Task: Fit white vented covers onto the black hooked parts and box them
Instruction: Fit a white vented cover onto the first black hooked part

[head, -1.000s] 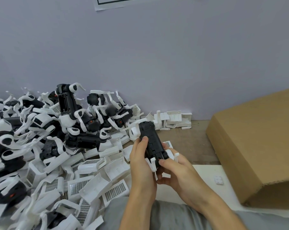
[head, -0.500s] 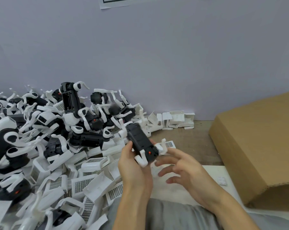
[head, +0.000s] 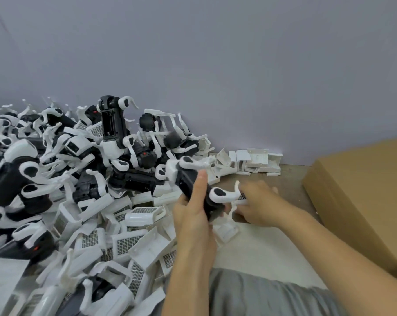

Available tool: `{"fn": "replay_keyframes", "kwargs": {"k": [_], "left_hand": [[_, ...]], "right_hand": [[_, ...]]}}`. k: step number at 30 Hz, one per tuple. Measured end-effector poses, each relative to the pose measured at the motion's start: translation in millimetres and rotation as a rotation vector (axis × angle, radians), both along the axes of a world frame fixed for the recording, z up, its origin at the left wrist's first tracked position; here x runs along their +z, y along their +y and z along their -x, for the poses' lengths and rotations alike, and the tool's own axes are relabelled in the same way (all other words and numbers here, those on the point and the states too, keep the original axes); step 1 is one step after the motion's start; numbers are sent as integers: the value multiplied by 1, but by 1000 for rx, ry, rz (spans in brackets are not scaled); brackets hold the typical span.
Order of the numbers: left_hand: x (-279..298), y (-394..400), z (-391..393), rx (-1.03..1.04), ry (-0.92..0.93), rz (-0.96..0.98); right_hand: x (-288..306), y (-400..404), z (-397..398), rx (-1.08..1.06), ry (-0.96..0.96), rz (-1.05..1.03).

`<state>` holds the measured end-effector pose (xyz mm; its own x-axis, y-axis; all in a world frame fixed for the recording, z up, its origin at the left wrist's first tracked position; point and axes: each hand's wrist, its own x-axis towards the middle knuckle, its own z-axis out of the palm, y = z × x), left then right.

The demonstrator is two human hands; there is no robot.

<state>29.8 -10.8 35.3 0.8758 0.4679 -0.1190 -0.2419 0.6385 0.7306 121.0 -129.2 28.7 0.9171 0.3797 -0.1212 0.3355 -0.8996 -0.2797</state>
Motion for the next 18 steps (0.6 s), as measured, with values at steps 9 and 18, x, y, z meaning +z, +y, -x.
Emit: {"fn": "replay_keyframes", "kwargs": {"k": [9, 18], "left_hand": [[-6, -5, -4, -75, 97, -39], [4, -5, 16, -295, -69, 295]], "right_hand": [[9, -23, 15, -169, -258, -410], [-9, -55, 77, -298, 296, -1265]]}}
